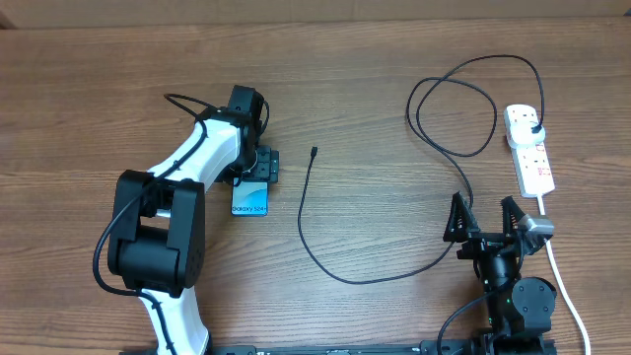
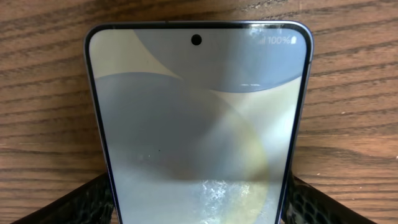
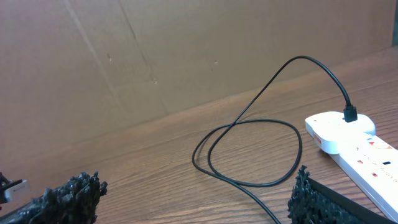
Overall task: Plug charger to phone and switch on socket
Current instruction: 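Grasp the phone with the left gripper and slide it rightward, then lift the phone upright with the left gripper, bottom edge toward cable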
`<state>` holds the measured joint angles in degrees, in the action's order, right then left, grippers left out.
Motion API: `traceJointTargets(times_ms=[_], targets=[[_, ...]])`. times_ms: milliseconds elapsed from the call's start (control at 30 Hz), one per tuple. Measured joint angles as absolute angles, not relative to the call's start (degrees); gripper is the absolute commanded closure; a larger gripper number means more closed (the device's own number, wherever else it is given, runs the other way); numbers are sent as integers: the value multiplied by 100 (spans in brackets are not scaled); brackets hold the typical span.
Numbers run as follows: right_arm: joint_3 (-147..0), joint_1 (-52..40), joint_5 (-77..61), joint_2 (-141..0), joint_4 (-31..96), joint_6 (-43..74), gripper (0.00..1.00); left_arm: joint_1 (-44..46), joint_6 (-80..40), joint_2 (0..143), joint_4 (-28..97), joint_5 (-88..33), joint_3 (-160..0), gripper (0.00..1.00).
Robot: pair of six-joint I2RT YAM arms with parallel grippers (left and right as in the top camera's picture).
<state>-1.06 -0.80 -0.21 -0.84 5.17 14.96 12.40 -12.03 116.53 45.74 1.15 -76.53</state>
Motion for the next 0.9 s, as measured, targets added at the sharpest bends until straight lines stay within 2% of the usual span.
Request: traceJointTargets(times_ms=[200, 467, 900], targets=[[-106, -80, -21, -84, 517, 1496, 0, 1240, -1225, 11657, 4584, 126, -7662, 18], [-106, -80, -21, -84, 515, 1500, 0, 1234, -1319, 11885, 5199, 84, -8141, 27], [-106, -78, -21, -84, 513, 1496, 0, 1234, -1378, 12385, 6355, -165, -9056, 27]])
